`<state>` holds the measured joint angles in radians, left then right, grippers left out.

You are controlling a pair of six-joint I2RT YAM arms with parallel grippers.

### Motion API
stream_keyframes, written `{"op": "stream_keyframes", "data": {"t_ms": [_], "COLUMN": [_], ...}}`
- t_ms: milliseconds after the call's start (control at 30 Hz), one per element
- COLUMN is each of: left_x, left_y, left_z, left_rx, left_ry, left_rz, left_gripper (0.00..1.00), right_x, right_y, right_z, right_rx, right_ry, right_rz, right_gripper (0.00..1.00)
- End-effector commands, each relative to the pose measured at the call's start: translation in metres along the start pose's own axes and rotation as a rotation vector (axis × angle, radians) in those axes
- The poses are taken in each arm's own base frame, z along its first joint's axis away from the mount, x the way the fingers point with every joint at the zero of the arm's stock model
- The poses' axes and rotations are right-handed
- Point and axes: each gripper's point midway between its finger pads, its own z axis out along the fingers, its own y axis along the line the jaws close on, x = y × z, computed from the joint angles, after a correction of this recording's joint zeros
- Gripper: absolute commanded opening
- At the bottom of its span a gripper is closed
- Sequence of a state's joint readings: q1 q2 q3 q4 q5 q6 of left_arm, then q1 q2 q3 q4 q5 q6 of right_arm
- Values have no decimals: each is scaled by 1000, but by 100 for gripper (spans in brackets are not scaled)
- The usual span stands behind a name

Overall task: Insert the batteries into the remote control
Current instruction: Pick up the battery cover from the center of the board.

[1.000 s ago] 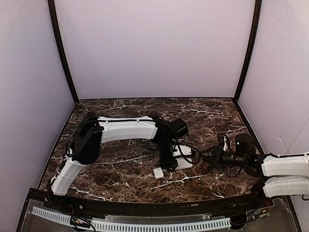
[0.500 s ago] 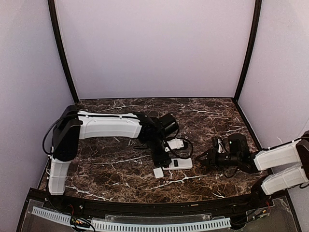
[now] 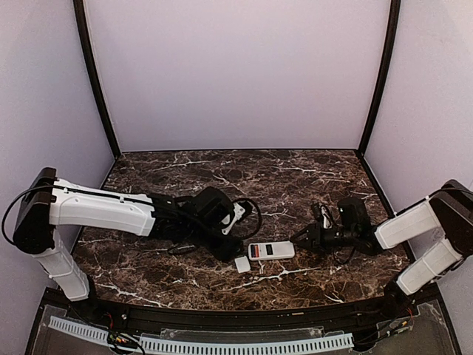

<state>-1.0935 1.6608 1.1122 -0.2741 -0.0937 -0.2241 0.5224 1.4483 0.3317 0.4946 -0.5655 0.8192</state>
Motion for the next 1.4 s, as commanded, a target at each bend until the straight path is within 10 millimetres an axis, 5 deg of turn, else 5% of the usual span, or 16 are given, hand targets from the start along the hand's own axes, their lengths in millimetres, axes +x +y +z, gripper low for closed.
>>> {"op": "stream_keyframes", "data": {"t_ms": [0, 167, 667, 1367], "left_x": [3, 14, 25, 63], "left_y": [-24, -41, -31, -19], "left_z": [9, 28, 61, 62], "left_rx": [5, -16, -147, -207], "left_ry": [-33, 5, 85, 220], "left_rz": [-167, -186, -213, -216], "left_gripper": [63, 62, 50, 26], "right_x": [-4, 3, 19, 18], "right_y": [11, 11, 16, 15], "right_z": [4, 10, 11, -6], "right_rx": [-58, -67, -79, -39], "right_ry": [6, 32, 62, 27], "right_rz": [-37, -30, -10, -31], "right_gripper": [45, 44, 42, 43]}}
